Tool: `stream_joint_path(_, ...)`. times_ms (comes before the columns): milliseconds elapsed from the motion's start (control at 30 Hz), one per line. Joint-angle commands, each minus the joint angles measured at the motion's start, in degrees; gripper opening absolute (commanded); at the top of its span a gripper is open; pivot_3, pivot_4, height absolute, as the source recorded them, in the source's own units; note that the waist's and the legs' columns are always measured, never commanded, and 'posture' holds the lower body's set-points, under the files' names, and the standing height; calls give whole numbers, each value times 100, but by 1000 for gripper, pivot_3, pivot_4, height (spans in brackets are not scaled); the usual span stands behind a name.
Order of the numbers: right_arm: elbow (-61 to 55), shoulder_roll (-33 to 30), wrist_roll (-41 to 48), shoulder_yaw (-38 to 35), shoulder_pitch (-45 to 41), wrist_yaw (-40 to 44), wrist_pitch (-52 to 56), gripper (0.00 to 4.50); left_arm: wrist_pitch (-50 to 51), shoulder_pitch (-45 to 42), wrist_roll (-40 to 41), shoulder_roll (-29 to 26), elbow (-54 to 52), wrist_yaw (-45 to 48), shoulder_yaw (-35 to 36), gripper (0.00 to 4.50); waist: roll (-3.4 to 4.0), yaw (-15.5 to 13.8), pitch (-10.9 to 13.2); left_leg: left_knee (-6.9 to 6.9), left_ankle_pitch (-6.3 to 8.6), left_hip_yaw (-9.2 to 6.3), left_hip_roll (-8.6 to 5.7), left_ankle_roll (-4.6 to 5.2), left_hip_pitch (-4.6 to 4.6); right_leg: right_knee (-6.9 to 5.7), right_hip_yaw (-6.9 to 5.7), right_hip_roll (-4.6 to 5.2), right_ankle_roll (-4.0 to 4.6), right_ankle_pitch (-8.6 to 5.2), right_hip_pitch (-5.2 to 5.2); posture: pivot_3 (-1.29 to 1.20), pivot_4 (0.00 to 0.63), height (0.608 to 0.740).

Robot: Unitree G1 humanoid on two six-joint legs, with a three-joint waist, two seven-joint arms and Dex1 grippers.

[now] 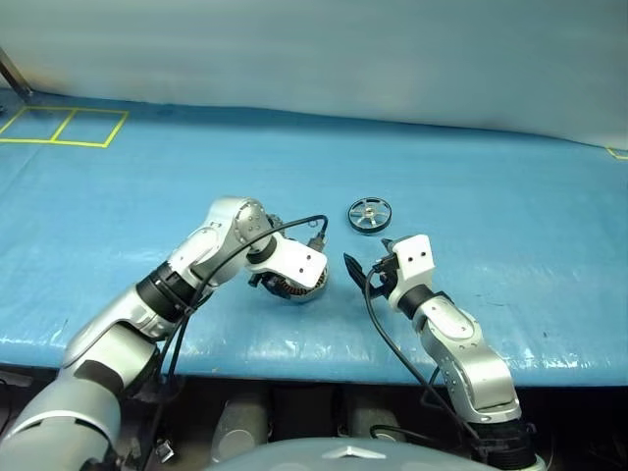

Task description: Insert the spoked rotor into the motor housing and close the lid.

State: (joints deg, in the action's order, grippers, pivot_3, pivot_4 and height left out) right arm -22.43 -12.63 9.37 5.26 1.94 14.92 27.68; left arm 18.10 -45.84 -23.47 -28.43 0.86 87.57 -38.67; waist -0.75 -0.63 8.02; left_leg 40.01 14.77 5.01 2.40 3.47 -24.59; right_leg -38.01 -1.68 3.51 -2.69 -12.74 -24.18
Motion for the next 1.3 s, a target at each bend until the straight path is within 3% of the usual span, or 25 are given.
stream_joint_path(33, -208, 39, 12, -100, 6, -44, -149, 4500, -226, -105, -8, 86, 46, 57, -237, 1884, 0, -4, 0, 0, 0, 0, 0, 0, 0, 0, 0, 0, 0, 0, 0, 0, 150, 740)
stream_joint_path(67, -216, 42, 10, -101, 15, -48, -150, 4500, -259, -121, -42, 74, 61, 79, -279, 1884, 0, -4, 0, 0, 0, -1, 0, 0, 0, 0, 0, -1, 0, 0, 0, 0, 150, 740)
stream_joint_path(333, -271, 62, 10, -124, 112, -82, -155, 4500, -76, -174, 235, 169, -226, 61, -123, 4471, 2, 4, 1, 0, 0, 0, 4, 0, -7, -1, 2, -5, 0, -1, -9, 0, 150, 740)
stream_joint_path(633, -221, -15, 39, -239, 68, -21, -114, 4500, 1821, -197, 1712, 418, -1656, 262, 687, 4471, 3, 6, 3, 0, 1, -1, 6, 1, -9, 3, 4, -5, -8, -6, -10, 0, 150, 740)
stream_joint_path(867, -332, -139, 58, -455, 127, -42, -19, 4500, 3271, 161, 3121, 692, -2608, -550, 1783, 4471, 6, 63, 4, 0, -2, -5, 8, -4, -6, -2, 5, -8, -17, -12, -8, 0, 150, 740)
stream_joint_path(1067, -622, -253, 191, -637, -188, -2, 232, 4500, 2384, 1683, 3712, 1100, -3168, -2095, 3247, 4471, 11, 139, 7, -4, -4, -5, 10, -7, 1, -4, 11, -9, -9, -6, -7, 0, 150, 740)
stream_joint_path(1300, -18, -540, -99, -363, -1724, 40, 886, 4500, 1678, 3724, 4101, 1249, -3809, -3442, 4394, 4471, 14, 153, 13, -7, -21, -4, 18, -20, 19, -8, 6, -13, 26, 19, 3, 0, 150, 740)
